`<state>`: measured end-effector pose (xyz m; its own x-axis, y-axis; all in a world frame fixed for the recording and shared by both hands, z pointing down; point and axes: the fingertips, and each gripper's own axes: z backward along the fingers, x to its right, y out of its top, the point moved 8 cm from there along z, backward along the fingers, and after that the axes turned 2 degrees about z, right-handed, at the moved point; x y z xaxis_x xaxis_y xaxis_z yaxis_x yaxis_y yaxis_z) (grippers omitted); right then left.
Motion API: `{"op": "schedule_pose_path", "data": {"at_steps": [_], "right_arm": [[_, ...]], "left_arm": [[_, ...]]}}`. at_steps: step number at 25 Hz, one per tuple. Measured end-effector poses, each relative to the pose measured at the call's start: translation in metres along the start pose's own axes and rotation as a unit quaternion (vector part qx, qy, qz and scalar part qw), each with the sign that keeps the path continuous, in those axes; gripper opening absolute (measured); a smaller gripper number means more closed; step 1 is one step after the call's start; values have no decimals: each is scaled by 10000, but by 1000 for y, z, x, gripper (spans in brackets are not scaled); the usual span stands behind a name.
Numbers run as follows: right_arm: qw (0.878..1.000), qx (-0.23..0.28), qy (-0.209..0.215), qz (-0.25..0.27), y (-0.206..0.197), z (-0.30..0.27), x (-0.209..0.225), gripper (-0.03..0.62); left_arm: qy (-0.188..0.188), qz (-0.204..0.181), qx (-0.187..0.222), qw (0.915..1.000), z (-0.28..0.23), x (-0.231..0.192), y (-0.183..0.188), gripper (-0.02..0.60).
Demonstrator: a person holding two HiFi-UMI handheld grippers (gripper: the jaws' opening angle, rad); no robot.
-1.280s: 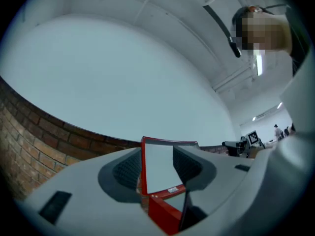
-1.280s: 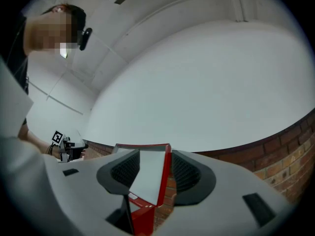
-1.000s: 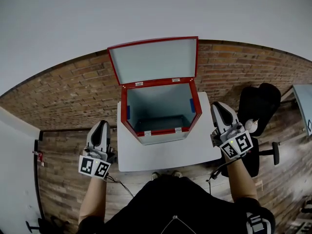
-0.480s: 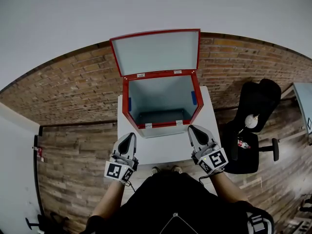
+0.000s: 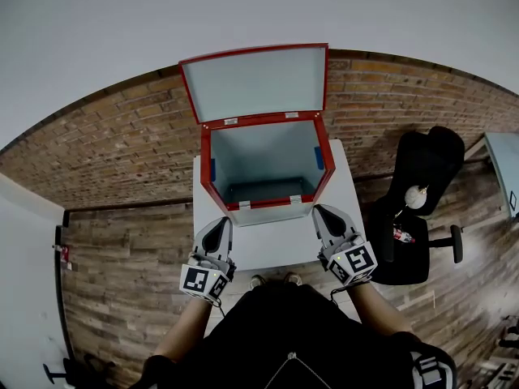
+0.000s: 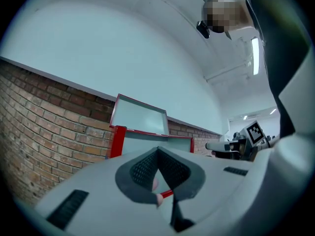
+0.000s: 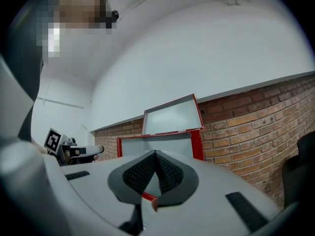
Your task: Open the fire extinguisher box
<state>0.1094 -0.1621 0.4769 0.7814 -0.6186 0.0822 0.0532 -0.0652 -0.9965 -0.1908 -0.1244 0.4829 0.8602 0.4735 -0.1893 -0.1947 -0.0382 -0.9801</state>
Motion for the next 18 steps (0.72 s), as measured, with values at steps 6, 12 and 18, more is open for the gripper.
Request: {"op": "schedule_pose_path", "data": {"at_steps": [6, 12, 18], "right_arm": [[9999, 51, 26, 92, 3, 0, -2, 18], [10000, 15, -53, 73, 6, 2, -2, 18], [9999, -83, -73, 90, 5, 4, 2, 18]], "left_arm": [[-49, 8, -66, 10000, -2, 3, -2, 44], [-26, -45, -69, 10000, -3, 2, 1, 44], [89, 13, -38, 10000, -4, -1, 4, 44]]}}
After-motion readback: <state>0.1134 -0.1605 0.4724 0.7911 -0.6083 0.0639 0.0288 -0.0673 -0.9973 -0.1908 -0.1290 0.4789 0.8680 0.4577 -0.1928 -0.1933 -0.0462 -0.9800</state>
